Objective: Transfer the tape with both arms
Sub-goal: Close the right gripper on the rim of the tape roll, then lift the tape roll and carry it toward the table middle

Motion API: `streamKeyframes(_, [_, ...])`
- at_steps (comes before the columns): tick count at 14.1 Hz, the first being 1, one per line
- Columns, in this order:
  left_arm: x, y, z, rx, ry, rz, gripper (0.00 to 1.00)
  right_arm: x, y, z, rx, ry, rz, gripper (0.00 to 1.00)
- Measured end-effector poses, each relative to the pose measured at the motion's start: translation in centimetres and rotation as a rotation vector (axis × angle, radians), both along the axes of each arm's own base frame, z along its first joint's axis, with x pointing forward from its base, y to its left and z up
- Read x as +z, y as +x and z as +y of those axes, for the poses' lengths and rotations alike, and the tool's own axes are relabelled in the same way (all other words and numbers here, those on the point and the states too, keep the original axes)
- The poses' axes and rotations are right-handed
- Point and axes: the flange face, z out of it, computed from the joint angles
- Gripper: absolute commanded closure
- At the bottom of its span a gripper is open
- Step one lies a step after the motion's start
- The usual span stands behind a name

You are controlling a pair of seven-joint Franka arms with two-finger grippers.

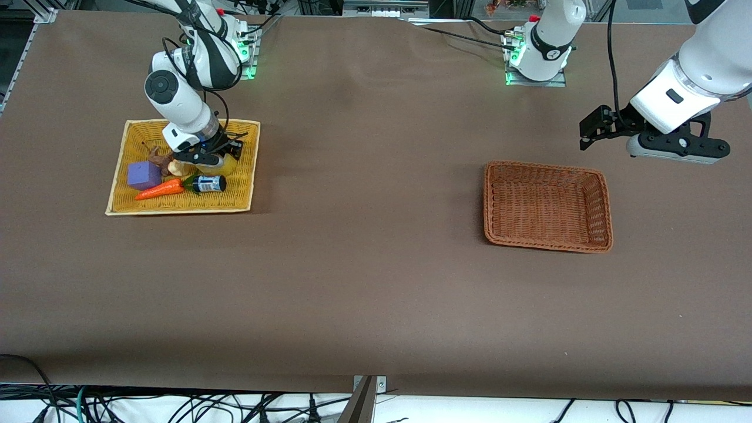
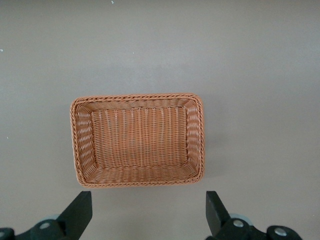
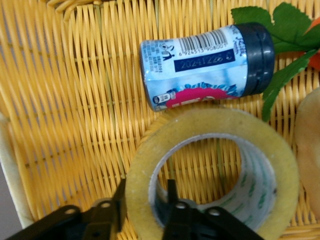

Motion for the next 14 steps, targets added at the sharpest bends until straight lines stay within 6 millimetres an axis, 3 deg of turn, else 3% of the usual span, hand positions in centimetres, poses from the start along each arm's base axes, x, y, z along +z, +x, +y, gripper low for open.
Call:
streamKeyframes(4, [0.0,0.0,0.0,0.0,0.0,0.0,0.0,1.7,1.3,0.2,0.003,-0.011,0.015,1.0])
streamKeyframes(6, [0.0,0.0,0.0,0.0,0.0,0.0,0.0,5.6,3.7,0.9,0.009,-0.031,0.04,1.0])
streamKeyframes(7, [0.0,0.0,0.0,0.0,0.0,0.0,0.0,8.5,5.2,1.9,0.023,-0.041,0.047,1.0])
streamKeyframes(9, [0.0,0.0,0.0,0.0,0.0,0.0,0.0,14.4,7.8,5.8,0.027,-0.049,0.033,1.0])
streamKeyframes(11, [0.0,0.0,0.0,-0.001,0.0,0.0,0.0,17.9,8.8,11.9,-0.023,-0.034,0.002,1.0])
streamKeyframes(14, [0.0,0.0,-0.1,-0.001,0.0,-0.001,0.0,17.4,8.4,22.9,-0.091,0.001,0.006,1.0])
